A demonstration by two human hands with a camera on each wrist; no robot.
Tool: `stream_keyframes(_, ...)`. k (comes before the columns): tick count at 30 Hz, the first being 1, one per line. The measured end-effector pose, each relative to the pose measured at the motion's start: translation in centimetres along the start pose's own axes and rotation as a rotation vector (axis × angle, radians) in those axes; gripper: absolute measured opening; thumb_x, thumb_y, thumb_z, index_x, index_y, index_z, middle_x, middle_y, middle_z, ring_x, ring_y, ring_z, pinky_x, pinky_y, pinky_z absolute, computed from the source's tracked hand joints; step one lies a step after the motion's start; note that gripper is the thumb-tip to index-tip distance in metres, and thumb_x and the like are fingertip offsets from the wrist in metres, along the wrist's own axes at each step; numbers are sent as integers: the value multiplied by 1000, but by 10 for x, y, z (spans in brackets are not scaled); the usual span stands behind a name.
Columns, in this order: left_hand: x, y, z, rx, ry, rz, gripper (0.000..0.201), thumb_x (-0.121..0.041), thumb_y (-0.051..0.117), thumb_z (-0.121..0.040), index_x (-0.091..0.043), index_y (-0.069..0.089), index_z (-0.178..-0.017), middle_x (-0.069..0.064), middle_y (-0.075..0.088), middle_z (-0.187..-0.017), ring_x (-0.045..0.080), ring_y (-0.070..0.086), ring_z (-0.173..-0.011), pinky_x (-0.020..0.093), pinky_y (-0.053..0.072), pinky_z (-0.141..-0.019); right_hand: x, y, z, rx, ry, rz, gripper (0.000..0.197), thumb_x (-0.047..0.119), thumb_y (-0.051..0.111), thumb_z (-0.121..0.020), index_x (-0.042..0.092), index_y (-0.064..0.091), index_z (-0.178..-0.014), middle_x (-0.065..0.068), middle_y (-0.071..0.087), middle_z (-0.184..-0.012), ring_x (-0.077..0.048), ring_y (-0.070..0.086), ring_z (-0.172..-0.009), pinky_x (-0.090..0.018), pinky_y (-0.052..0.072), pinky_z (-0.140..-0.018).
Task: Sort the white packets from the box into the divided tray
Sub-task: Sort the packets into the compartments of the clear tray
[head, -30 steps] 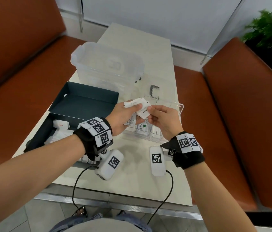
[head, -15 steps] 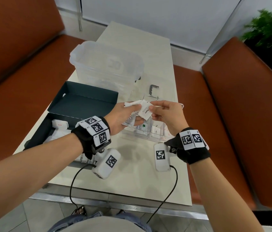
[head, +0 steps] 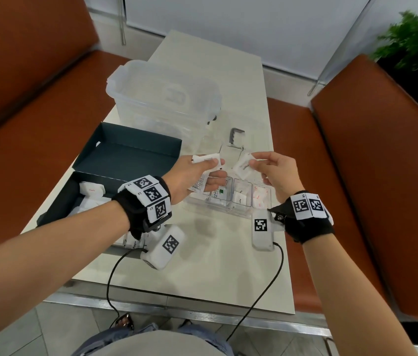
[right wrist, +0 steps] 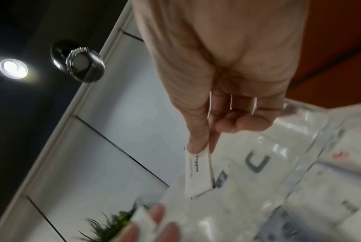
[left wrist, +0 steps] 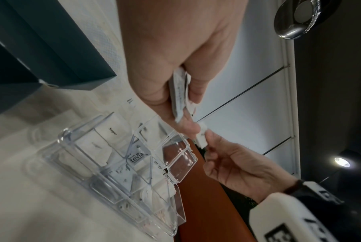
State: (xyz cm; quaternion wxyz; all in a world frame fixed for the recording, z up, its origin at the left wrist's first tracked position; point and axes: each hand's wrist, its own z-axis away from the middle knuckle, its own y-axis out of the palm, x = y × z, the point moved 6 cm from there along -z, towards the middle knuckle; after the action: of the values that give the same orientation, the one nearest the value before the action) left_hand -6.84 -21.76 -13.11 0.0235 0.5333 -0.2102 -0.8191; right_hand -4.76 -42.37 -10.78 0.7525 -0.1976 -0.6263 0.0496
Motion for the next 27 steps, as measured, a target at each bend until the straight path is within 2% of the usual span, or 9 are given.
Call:
stream_keyframes(2, 0, -4, 0, -15, 4, -7, 24, -16, 56, -98, -3, 65, -116, 23, 70, -106, 30, 71, -90, 28, 60, -69, -9, -6, -6, -14, -50, 167, 22, 12, 75, -80, 15, 74, -101, 6, 68, -76, 0, 56, -64, -20, 43, -68)
stream_keyframes(4, 1, -5, 1, -22, 7, -15, 23, -16, 57, -97, -3, 65, -115, 22, 71, -104, 27, 72, -85, 27, 59, -65, -21, -1, -10, 62, -54, 345, 22, 13, 75, -81, 14, 74, -102, 0, 70, -88, -9, 62, -82, -22, 44, -79)
stream_keyframes(8, 2, -4, 2, -16, 6, -18, 20, -17, 58, -96, -6, 68, -111, 19, 73, -101, 24, 74, -81, 26, 59, -63, -37, 16, -14, 160, -28, 550, 17, 11, 73, -82, 11, 74, -99, -8, 69, -86, -15, 60, -79, -15, 43, -62)
stream_keyframes(9, 2, -4, 2, -14, 7, -18, 19, -17, 59, -96, -7, 68, -110, 19, 73, -100, 24, 74, -82, 26, 59, -64, -38, 19, -15, 162, -28, 572, 16, 10, 72, -83, 10, 74, -99, -9, 70, -86, -16, 59, -79, -18, 44, -63)
stream_keyframes(12, 1, -3, 2, -11, 9, -11, 20, -17, 59, -96, -6, 68, -110, 19, 73, -100, 24, 73, -81, 26, 59, -65, -42, 30, -15, 188, -11, 696, 13, 12, 71, -84, 14, 73, -97, -9, 70, -90, -22, 63, -88, -33, 51, -83)
stream_keyframes(16, 1, -4, 3, -12, 11, -8, 20, -17, 60, -96, -7, 68, -110, 19, 73, -100, 25, 74, -82, 26, 59, -63, -47, 39, -13, 163, 10, 975, 15, 17, 63, -87, 21, 70, -100, -4, 69, -102, -24, 62, -100, -44, 43, -99)
stream_keyframes(21, 2, -6, 3, -13, 8, -14, 22, -18, 59, -96, -6, 67, -112, 18, 73, -100, 27, 73, -84, 26, 58, -62, -46, 55, -10, 145, -140, 1269, 14, 9, 53, -92, 10, 64, -99, -6, 61, -106, -29, 55, -106, -45, 35, -96)
stream_keyframes(23, 2, -6, 4, -14, 6, -13, 22, -18, 60, -96, -5, 67, -112, 19, 73, -101, 27, 73, -83, 26, 59, -63, -47, 57, -9, 150, -172, 1303, 9, 6, 52, -91, 10, 59, -94, -8, 61, -103, -30, 56, -103, -45, 34, -95)
stream_keyframes(27, 1, -6, 4, -9, 13, -18, 24, -16, 63, -93, -3, 66, -114, 20, 72, -102, 29, 72, -86, 23, 56, -59, -49, 60, -10, 174, -225, 1322, 19, -4, 54, -86, 10, 59, -98, -9, 63, -99, -30, 56, -99, -45, 34, -91)
